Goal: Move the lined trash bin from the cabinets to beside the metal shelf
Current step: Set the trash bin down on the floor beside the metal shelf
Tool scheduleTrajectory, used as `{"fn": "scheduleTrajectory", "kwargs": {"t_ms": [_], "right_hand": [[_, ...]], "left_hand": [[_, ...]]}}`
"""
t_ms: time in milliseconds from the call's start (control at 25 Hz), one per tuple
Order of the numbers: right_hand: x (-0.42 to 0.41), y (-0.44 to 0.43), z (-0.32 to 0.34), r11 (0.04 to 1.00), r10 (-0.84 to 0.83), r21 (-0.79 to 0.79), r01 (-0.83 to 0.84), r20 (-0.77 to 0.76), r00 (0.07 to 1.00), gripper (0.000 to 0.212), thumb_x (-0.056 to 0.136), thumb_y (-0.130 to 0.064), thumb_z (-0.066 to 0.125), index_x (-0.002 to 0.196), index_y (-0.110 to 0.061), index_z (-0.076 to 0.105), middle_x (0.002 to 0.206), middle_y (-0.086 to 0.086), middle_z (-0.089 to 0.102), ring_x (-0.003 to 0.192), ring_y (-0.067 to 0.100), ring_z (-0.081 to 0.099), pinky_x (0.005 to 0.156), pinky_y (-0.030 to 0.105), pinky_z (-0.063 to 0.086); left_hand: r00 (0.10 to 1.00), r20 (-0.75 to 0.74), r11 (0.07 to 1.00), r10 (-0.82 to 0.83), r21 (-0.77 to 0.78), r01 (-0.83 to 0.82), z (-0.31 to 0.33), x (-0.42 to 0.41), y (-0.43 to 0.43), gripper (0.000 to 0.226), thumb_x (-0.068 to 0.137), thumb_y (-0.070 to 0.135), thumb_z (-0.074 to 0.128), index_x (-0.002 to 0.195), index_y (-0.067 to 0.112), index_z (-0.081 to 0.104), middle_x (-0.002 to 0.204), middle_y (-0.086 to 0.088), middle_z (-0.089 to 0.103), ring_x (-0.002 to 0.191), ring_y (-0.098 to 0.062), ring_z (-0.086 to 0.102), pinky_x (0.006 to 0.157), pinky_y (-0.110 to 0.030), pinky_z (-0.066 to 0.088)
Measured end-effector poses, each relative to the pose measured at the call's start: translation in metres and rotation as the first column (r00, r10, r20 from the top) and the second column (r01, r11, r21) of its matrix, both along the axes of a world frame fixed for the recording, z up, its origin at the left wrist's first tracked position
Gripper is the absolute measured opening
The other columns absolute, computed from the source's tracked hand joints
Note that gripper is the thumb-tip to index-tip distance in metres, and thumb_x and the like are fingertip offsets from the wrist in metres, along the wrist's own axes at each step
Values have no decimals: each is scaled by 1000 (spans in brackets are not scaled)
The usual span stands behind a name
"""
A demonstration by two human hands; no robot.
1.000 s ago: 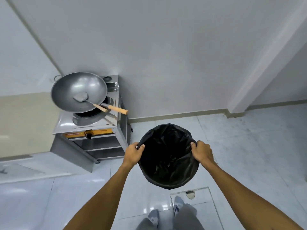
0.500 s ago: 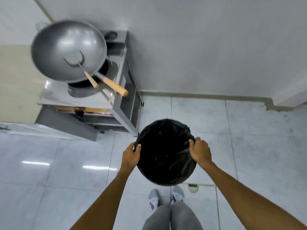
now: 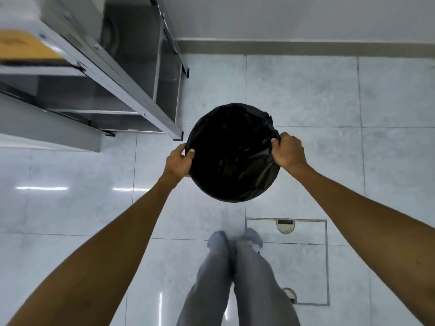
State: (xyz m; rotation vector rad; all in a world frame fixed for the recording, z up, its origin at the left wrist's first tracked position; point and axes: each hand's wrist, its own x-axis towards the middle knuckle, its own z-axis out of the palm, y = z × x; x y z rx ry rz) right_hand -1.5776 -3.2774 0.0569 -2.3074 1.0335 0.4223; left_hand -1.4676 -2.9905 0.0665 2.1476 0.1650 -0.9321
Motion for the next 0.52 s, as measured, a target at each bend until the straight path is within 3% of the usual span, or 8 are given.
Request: {"fn": "scheduleTrajectory", "kwargs": {"t_ms": [280, 520], "right_hand": [[36, -12, -130, 997, 75, -35, -72, 103, 992, 34, 104, -25, 45, 102, 6, 60, 103, 28, 65, 99, 45, 61, 71, 33, 35], [62, -16, -175, 996, 62, -83, -40, 284, 957, 23, 101, -20, 45, 83, -6, 45, 81, 17, 57, 79, 38, 58, 66, 34, 34]], "left_hand": [[984, 175, 999, -45, -12, 48, -127, 43, -5, 45, 103, 34, 42, 139, 9, 52, 125, -19, 64, 111, -41, 64, 74, -59, 61], [949, 316, 997, 12, -81, 15, -181, 62, -17, 40, 104, 31, 42, 133, 8, 56, 111, -7, 64, 101, -26, 63, 93, -47, 57]]}}
